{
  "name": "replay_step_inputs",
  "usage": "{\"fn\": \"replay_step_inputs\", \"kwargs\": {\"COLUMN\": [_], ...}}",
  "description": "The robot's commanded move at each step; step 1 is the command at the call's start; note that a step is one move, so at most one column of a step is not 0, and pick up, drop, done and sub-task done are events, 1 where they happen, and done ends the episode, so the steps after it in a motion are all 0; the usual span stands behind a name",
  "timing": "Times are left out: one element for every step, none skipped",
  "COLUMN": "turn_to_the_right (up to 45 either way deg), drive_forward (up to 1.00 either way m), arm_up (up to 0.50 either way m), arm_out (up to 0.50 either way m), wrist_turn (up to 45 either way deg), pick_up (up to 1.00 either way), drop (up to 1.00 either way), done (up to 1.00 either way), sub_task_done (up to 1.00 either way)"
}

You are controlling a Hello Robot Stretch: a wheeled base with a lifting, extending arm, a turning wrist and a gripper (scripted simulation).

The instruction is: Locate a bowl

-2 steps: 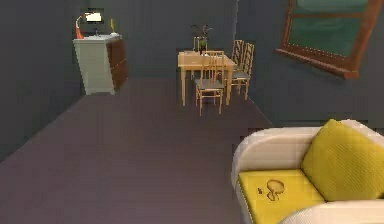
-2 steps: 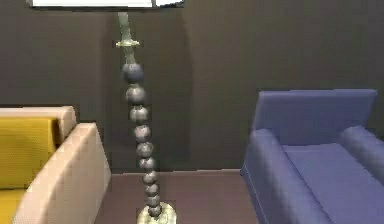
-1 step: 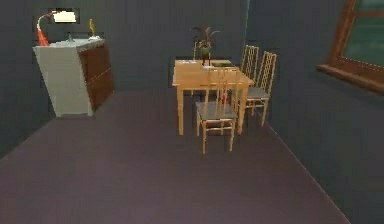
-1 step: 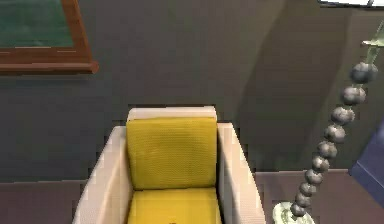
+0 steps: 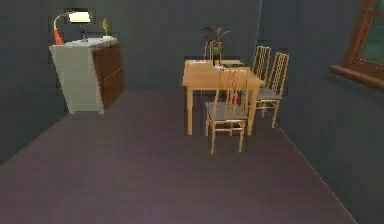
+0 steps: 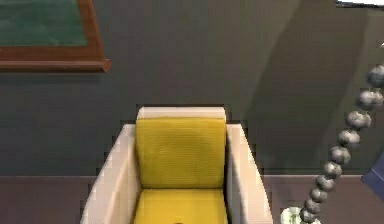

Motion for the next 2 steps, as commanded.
{"fn": "replay_step_inputs", "kwargs": {"turn_to_the_right": [-45.0,-42.0], "drive_forward": [0.00,0.00], "arm_up": [0.00,0.00], "arm_out": [0.00,0.00], "wrist_turn": [0.0,0.0], "pick_up": [0.00,0.00], "drop": [0.00,0.00], "done": [0.00,0.00], "sub_task_done": [0.00,0.00]}}
